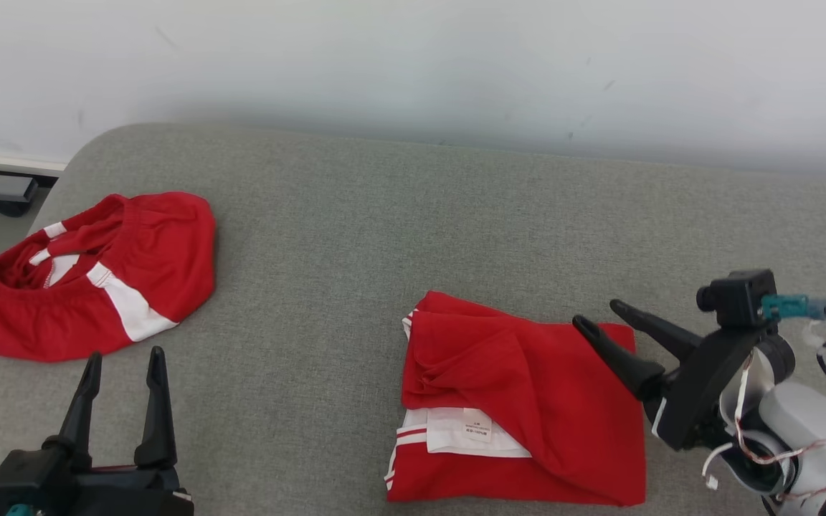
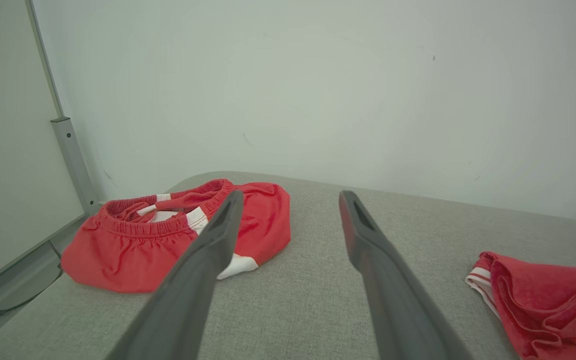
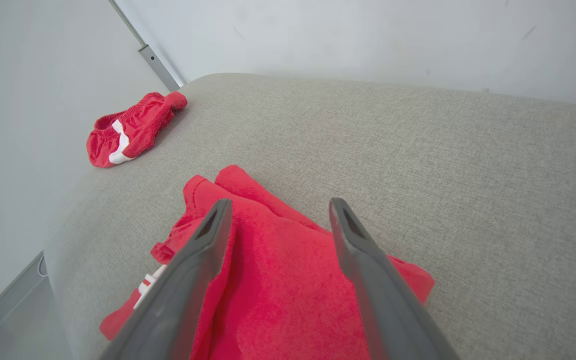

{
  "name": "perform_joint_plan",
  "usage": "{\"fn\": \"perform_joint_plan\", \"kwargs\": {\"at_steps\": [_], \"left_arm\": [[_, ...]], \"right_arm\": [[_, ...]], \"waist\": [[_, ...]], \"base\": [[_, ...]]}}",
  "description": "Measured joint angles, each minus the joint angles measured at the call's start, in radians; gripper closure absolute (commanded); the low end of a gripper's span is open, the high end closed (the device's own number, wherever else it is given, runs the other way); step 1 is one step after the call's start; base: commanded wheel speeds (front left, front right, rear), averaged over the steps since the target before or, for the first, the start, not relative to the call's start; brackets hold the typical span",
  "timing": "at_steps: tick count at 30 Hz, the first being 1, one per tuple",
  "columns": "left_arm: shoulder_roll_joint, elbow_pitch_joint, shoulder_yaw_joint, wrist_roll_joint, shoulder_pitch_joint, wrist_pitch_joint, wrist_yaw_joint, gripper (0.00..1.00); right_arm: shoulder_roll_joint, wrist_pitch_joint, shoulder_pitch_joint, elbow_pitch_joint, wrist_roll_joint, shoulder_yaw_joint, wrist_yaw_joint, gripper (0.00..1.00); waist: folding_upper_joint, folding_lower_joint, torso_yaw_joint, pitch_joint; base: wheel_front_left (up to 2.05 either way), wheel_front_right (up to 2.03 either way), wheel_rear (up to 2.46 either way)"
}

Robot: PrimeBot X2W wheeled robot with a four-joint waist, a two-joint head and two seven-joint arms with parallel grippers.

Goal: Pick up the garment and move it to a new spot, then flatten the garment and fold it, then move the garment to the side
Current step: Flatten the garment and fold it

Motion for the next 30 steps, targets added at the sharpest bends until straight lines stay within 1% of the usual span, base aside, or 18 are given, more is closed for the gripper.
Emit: {"fn": "perform_joint_plan", "kwargs": {"at_steps": [5,8,9,10,11,12,13,14,17,20,25,30], "left_arm": [[0.003,-0.003,0.003,0.002,0.004,0.0,0.0,0.0],[0.003,-0.004,0.001,0.002,0.005,0.0,0.0,0.0],[0.003,-0.004,-0.001,0.004,0.005,0.0,0.0,0.0],[0.003,-0.004,-0.001,0.004,0.005,0.0,0.0,0.0],[0.002,-0.004,-0.002,0.005,0.005,0.0,0.0,0.0],[0.002,-0.004,-0.003,0.005,0.005,0.0,0.0,0.0],[0.002,-0.003,-0.004,0.005,0.005,0.0,0.0,0.0],[0.003,-0.003,-0.005,0.005,0.005,0.0,-0.005,0.0],[0.003,-0.002,-0.007,0.005,0.004,0.0,-0.007,0.0],[0.003,-0.002,-0.009,0.005,0.004,0.0,-0.007,0.0],[0.002,-0.002,-0.009,0.005,0.004,0.0,-0.007,0.0],[0.001,-0.003,-0.009,0.005,0.005,0.0,-0.006,0.0]], "right_arm": [[-0.008,-0.071,0.039,0.005,-0.069,0.026,0.0,0.0],[-0.003,-0.088,0.043,0.012,-0.085,0.03,0.0,0.0],[0.006,-0.097,0.046,0.021,-0.095,0.034,0.0,0.21],[0.006,-0.097,0.046,0.021,-0.095,0.034,0.0,0.54],[0.01,-0.1,0.046,0.025,-0.102,0.035,0.0,0.78],[0.013,-0.105,0.046,0.03,-0.106,0.035,0.0,0.81],[0.016,-0.106,0.046,0.038,-0.106,0.034,0.0,0.72],[0.023,-0.111,0.045,0.048,-0.109,0.033,0.0,1.0],[0.027,-0.095,0.043,0.059,-0.124,0.054,0.0,1.0],[0.038,-0.106,0.042,0.082,-0.137,0.056,0.0,1.0],[0.07,-0.123,0.032,0.135,-0.187,0.08,0.0,1.0],[0.101,-0.142,0.018,0.184,-0.201,0.097,0.0,1.0]], "waist": [[0.0,0.0,-0.014,-0.002],[0.0,0.0,-0.02,-0.003],[0.0,0.0,-0.023,-0.003],[0.0,0.0,-0.023,-0.003],[0.0,0.0,-0.024,-0.002],[0.0,0.0,-0.025,-0.002],[0.0,0.0,-0.025,-0.002],[0.0,0.0001,-0.023,-0.002],[0.0,0.0001,-0.018,-0.003],[0.0,0.0001,-0.011,-0.004],[0.0,0.0001,-0.001,-0.001],[0.0,0.0001,0.008,0.002]], "base": [[0.0,0.0,0.0],[0.0,0.0,0.0],[0.0,0.0,0.0],[0.0,0.0,0.0],[0.0,0.0,0.0],[0.0,0.0,0.0],[0.0,0.0,0.0],[0.0,0.0,0.0],[0.0,0.0,0.0],[0.0,0.0,0.0],[0.0,0.0,0.0],[0.0,0.0,0.0]]}}
